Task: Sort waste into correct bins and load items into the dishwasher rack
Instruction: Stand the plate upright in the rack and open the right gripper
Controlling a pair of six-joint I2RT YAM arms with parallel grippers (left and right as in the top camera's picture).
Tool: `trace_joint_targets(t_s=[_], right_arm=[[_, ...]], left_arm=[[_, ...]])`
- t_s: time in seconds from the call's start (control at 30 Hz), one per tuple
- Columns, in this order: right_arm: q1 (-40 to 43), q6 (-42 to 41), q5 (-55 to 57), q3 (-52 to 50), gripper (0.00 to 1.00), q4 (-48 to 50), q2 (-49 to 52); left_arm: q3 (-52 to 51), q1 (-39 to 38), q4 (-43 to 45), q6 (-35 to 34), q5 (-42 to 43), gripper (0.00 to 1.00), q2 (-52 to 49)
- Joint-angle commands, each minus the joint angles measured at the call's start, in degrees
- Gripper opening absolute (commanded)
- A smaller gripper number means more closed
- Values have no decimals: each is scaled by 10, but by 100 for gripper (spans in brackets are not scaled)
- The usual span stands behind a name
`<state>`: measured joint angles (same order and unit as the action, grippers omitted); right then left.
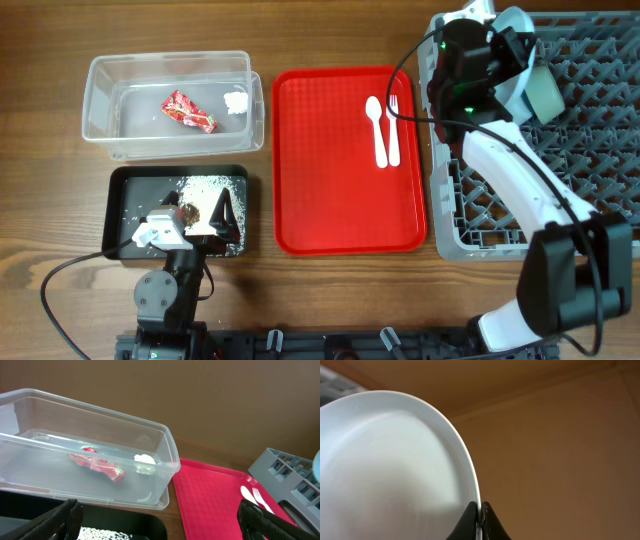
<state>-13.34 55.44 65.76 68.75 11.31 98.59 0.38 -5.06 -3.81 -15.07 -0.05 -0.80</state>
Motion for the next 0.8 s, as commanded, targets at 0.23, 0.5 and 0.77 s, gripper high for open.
trace_joint_targets(t_s=[0.23,0.5,0.77], right_arm=[[-14,5,12,6,36,47,32],[-19,5,47,6,84,123,-2],[-97,-59,62,6,97,77,-88]], left_arm=[[0,5,-3,8,5,100,4],[0,5,-3,8,5,100,4],[0,5,-3,8,5,100,4]])
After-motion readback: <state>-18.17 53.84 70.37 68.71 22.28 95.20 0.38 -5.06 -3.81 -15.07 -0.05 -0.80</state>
